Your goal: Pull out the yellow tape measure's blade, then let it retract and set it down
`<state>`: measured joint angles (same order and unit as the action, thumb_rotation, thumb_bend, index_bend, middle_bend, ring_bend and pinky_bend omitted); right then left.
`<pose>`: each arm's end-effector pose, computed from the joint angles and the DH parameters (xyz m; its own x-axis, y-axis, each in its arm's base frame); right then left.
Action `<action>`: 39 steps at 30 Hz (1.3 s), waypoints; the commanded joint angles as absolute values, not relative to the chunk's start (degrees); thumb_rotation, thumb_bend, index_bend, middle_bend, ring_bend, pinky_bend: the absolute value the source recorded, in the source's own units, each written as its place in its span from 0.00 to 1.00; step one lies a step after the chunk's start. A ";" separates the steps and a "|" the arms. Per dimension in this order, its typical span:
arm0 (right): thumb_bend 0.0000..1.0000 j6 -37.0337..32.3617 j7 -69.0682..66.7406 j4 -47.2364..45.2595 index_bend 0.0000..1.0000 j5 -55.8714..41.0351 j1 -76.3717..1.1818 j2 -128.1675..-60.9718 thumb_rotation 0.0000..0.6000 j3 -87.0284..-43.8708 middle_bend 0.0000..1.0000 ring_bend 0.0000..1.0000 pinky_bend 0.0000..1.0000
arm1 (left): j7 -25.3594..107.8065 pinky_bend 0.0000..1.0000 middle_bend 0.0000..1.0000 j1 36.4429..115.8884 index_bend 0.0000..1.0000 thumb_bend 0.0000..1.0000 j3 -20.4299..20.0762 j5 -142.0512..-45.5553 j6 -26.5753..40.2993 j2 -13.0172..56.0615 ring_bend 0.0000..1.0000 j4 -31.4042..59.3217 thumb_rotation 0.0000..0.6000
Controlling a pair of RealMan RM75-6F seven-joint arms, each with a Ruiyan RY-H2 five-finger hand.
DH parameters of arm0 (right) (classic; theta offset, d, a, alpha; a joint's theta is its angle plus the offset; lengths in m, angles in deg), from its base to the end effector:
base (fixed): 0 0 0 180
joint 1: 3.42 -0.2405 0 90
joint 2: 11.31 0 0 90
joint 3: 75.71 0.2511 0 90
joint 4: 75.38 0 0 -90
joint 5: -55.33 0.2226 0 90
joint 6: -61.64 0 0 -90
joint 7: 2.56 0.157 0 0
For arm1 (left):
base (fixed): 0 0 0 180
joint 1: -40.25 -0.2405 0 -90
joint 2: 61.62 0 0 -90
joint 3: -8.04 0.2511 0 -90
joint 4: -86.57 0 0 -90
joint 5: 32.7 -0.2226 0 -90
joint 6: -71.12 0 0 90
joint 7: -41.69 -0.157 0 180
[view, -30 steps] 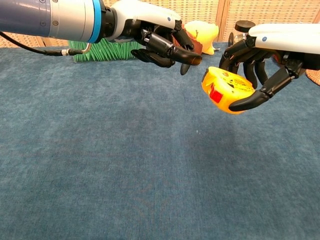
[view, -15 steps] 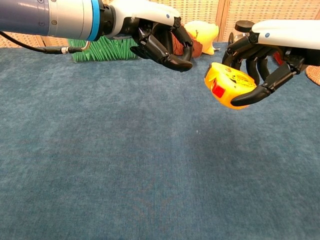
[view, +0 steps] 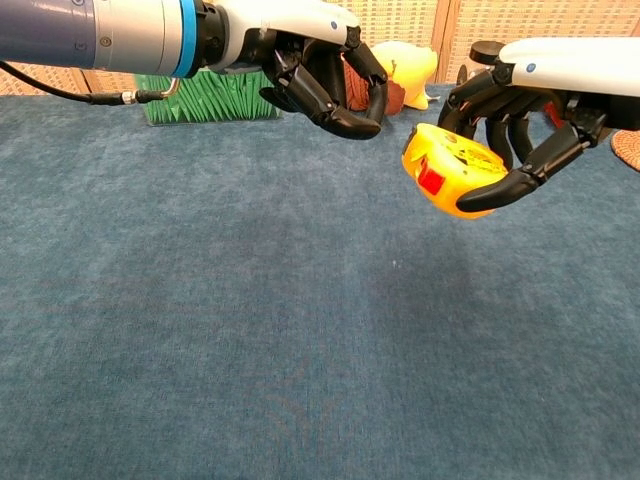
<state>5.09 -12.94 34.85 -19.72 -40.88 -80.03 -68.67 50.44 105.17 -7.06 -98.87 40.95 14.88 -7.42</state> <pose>-0.1130 -0.2914 0.0397 0.3435 -0.3291 0.8796 -0.8581 -0.4905 0.1516 0.0091 0.3659 -0.0187 0.3701 0.5658 0.7368 0.7965 -0.6015 0.0619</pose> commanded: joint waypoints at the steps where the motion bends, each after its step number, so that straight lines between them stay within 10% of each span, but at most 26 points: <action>1: 0.22 4.96 -12.64 34.93 0.52 -20.26 -40.84 -80.14 0.65 -68.76 0.57 0.57 0.56 | 50.84 0.93 0.94 105.10 0.46 0.33 -7.09 -99.19 40.81 14.76 0.92 -7.43 0.76; 39: 0.22 4.94 -9.49 35.54 0.52 -21.81 -40.73 -79.74 0.65 -68.47 0.57 0.57 0.56 | 62.45 0.93 0.94 105.32 0.46 0.32 -8.12 -105.37 40.77 18.30 0.92 -4.84 0.76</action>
<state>4.94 -9.47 35.56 -21.82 -40.73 -79.74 -68.47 62.39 105.28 -8.13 -105.26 40.79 18.28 -4.92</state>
